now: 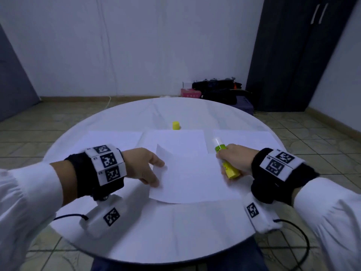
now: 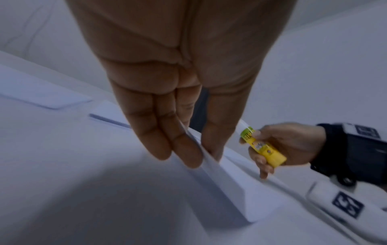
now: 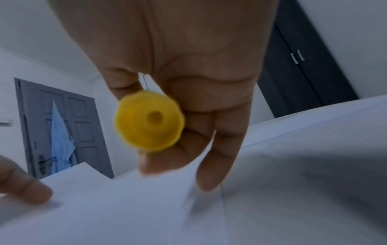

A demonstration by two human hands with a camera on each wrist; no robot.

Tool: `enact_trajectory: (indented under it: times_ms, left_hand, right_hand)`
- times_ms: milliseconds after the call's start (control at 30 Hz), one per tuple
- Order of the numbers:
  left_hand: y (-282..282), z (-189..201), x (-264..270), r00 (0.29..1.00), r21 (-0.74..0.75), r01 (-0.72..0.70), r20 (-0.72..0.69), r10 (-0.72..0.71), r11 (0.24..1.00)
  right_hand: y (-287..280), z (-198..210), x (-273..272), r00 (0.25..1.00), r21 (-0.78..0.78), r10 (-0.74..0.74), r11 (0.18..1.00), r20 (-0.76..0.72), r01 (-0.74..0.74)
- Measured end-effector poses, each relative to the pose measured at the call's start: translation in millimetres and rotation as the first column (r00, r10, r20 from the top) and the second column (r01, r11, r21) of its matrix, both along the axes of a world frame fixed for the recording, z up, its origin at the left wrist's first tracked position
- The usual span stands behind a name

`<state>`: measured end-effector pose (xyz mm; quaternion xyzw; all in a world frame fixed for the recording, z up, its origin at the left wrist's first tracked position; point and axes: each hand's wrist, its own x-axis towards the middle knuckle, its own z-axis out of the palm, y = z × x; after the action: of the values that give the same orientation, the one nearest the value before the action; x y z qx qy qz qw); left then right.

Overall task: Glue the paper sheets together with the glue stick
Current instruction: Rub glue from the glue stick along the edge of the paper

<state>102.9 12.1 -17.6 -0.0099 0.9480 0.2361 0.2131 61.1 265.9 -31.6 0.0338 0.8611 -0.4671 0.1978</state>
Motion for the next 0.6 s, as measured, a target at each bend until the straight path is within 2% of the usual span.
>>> enact_trajectory:
  times_ms: [100, 267, 367, 467, 600]
  left_hand:
    - [-11, -7, 18, 0.996, -0.215, 0.082, -0.007, -0.086, 0.973]
    - [-24, -17, 28, 0.984, -0.383, 0.166, 0.007, -0.176, 0.909]
    - [-32, -24, 30, 0.970, -0.476, 0.200, -0.027, -0.241, 0.856]
    - [-35, -26, 32, 0.947, -0.497, 0.280, 0.004, -0.320, 0.821]
    - [-38, -27, 33, 0.938, -0.493, 0.306, 0.011, -0.346, 0.815]
  right_hand:
    - [-20, -6, 2, 0.999, 0.131, 0.027, 0.991, -0.047, -0.021]
    - [-45, 16, 14, 0.974, 0.103, 0.102, 0.991, -0.203, -0.082]
    - [-62, 30, 18, 0.959, 0.096, 0.154, 0.986, -0.237, -0.135]
    - [-87, 31, 15, 0.949, 0.108, 0.146, 0.987, -0.279, -0.120]
    - [-129, 21, 3, 0.920, 0.192, 0.162, 0.977, -0.358, -0.098]
